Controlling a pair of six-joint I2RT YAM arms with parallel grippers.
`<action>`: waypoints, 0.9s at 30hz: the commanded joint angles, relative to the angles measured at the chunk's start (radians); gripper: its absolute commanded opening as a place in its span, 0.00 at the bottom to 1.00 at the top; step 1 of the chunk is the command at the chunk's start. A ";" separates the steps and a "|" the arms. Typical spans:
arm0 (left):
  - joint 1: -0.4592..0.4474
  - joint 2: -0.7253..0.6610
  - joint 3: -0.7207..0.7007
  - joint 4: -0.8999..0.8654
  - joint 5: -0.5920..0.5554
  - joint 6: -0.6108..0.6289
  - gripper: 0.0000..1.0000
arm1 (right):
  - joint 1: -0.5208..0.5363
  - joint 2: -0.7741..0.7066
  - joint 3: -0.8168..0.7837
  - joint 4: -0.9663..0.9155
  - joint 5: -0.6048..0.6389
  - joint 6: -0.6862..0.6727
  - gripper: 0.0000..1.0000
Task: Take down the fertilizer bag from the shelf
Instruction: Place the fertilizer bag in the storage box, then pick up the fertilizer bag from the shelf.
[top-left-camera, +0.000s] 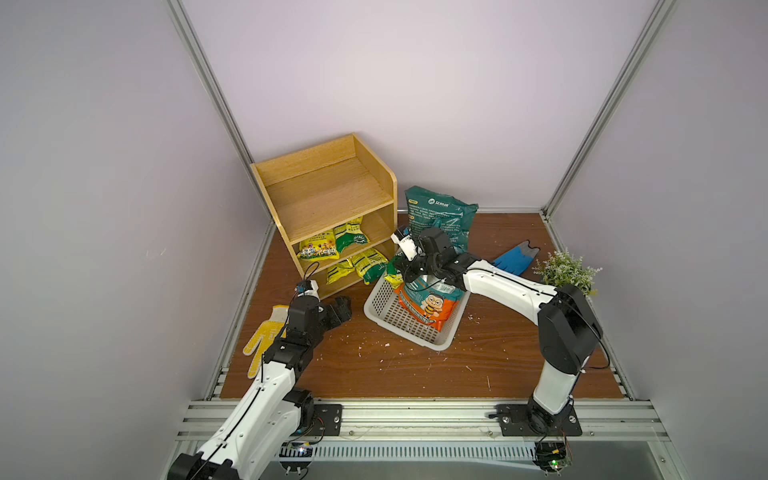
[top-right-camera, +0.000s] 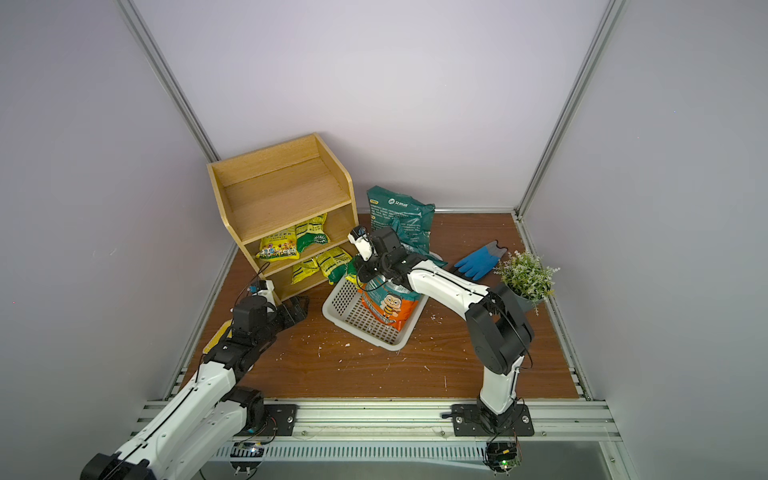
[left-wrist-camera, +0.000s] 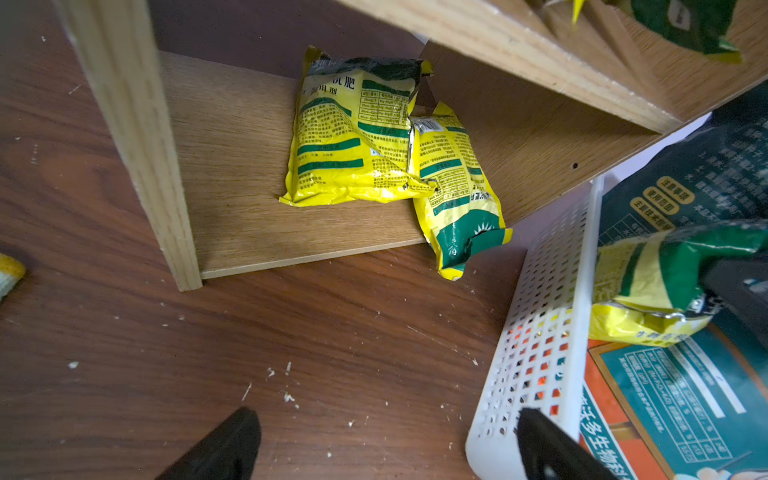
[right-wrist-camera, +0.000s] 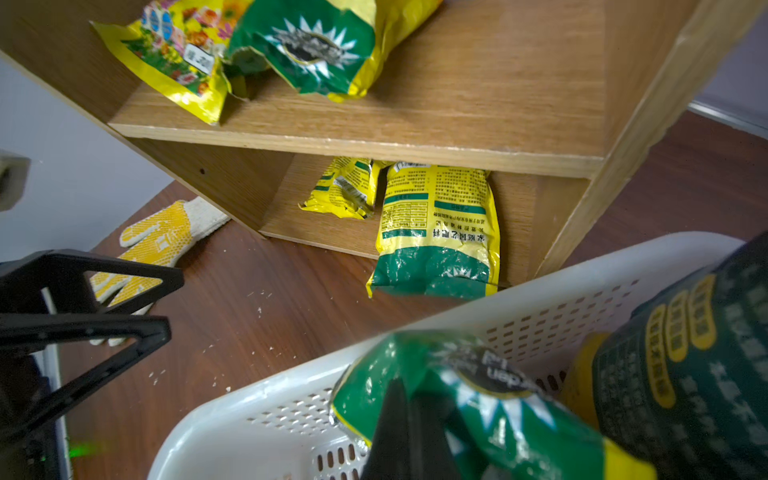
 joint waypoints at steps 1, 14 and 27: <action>0.012 0.010 0.022 0.003 0.009 -0.001 0.99 | -0.021 0.046 0.070 -0.157 0.048 -0.027 0.02; 0.012 0.047 0.014 0.040 0.011 -0.005 0.99 | -0.008 -0.087 0.098 0.097 -0.158 0.153 0.51; 0.012 -0.001 -0.026 0.038 0.005 -0.014 1.00 | 0.072 0.093 0.156 0.450 -0.163 0.521 0.53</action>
